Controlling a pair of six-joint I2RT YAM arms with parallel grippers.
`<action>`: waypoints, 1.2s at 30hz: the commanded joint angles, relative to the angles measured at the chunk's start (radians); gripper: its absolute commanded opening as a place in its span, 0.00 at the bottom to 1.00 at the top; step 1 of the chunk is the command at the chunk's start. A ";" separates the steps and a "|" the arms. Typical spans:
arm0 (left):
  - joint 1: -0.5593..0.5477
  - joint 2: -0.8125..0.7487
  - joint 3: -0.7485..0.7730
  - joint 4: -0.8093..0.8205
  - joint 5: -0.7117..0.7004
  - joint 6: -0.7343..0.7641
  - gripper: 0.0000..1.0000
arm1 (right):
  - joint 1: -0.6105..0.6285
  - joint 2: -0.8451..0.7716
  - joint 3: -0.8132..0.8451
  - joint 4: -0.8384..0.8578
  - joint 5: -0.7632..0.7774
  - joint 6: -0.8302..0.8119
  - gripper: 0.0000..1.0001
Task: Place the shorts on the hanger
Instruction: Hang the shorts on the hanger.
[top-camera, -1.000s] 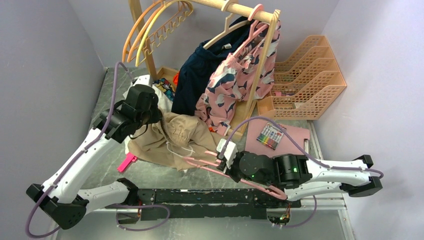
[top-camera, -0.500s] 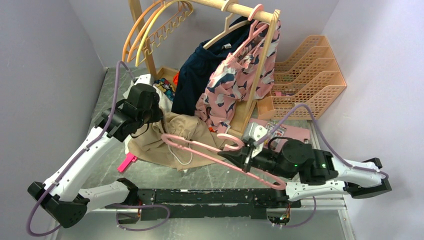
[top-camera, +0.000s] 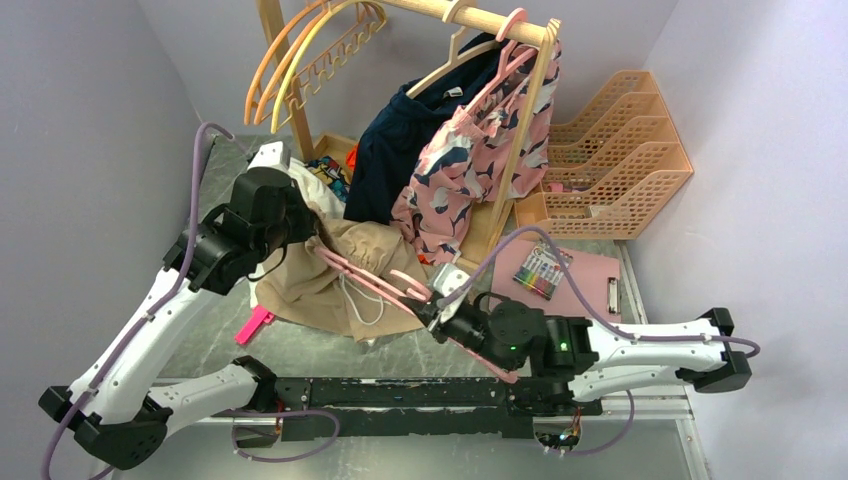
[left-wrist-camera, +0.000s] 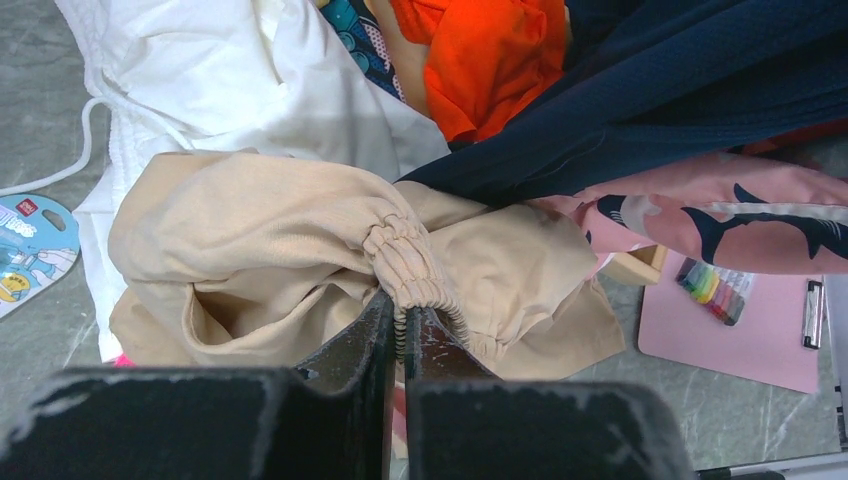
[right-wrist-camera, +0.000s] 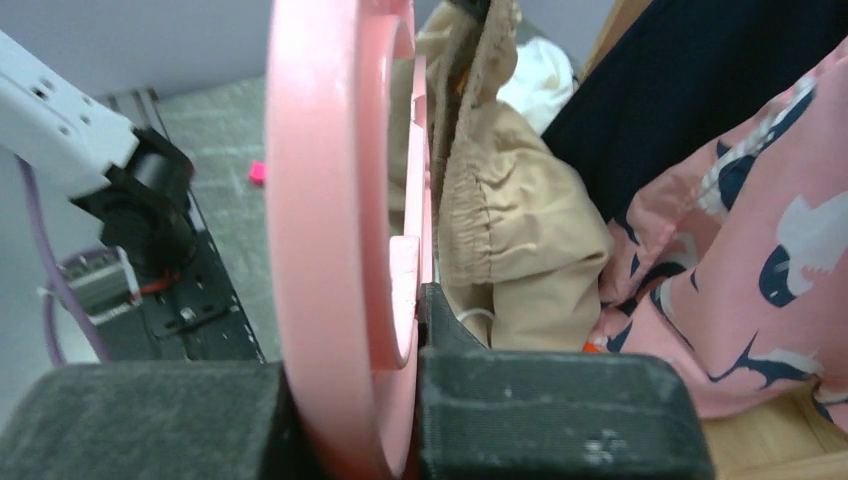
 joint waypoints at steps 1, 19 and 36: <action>0.006 -0.017 0.028 -0.009 0.006 -0.001 0.07 | -0.002 -0.099 -0.032 0.173 -0.056 -0.032 0.00; 0.006 -0.036 0.036 -0.012 0.022 -0.004 0.07 | -0.001 -0.022 -0.065 0.175 0.093 -0.026 0.00; 0.006 -0.030 0.139 0.057 0.380 0.040 0.07 | -0.058 0.122 -0.010 0.254 0.034 -0.087 0.00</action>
